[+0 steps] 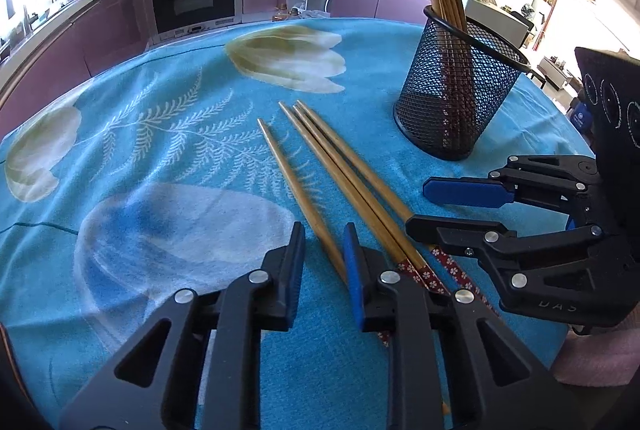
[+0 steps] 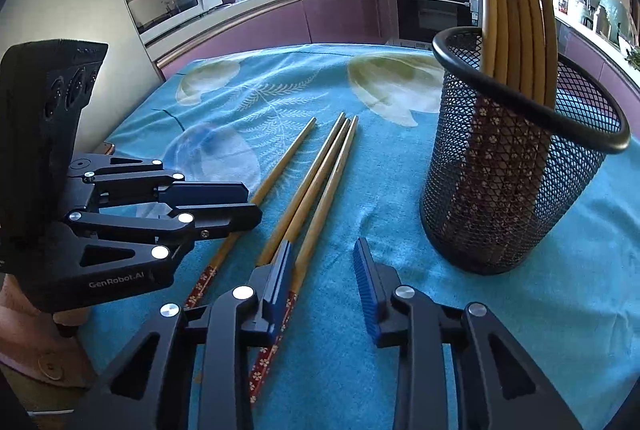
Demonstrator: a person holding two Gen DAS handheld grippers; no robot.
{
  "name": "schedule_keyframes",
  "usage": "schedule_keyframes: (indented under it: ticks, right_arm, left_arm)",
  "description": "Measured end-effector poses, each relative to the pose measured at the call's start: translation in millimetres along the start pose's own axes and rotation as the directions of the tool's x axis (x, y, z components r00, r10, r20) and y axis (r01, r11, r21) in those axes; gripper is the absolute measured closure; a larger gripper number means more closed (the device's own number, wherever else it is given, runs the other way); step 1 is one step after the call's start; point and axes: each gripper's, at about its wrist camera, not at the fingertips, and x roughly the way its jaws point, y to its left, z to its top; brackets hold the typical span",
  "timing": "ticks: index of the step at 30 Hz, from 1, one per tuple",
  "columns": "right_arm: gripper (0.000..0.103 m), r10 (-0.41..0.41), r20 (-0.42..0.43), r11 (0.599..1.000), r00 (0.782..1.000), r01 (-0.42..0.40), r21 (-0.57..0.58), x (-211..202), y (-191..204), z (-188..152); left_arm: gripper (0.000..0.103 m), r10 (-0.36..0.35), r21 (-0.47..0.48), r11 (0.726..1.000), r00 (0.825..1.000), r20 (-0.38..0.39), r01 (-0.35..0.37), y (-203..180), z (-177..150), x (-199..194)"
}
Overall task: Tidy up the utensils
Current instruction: 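Lower both open grippers onto the few chopsticks left on the cloth, then close the left gripper on one chopstick while the right gripper closes on another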
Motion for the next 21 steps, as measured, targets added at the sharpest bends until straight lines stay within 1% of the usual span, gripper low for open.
schedule_keyframes:
  ticks: [11,12,13,16,18,21]
  right_arm:
    - [0.078,-0.021,0.001,1.0,1.0,0.021,0.011,12.0,1.8,12.4]
    - [0.081,-0.024,0.002,1.0,1.0,0.024,0.012,12.9,1.8,13.4]
    - [0.086,-0.027,0.003,1.0,1.0,0.027,0.016,13.8,1.2,14.2]
    - [0.094,-0.013,0.006,0.999,1.0,0.013,0.044,15.1,-2.2,15.4]
    - [0.096,0.003,0.009,0.998,1.0,-0.004,0.07,13.8,-6.7,13.6]
    - [0.097,0.015,0.016,0.995,1.0,-0.016,0.096,11.4,-10.5,11.3]
  left_arm:
    - [0.084,0.003,-0.005,1.0,1.0,0.002,-0.003,2.0,5.1,3.8]
    - [0.085,0.002,-0.007,1.0,1.0,0.002,-0.002,2.5,6.2,4.3]
    - [0.086,0.005,-0.009,1.0,1.0,0.002,-0.005,2.7,7.0,4.8]
    - [0.088,0.009,-0.022,1.0,1.0,0.006,-0.009,3.4,7.4,5.7]
    - [0.092,0.006,-0.04,0.999,1.0,0.009,-0.006,4.8,7.0,5.2]
    - [0.094,0.003,-0.065,0.998,1.0,0.015,-0.002,7.0,6.2,4.1]
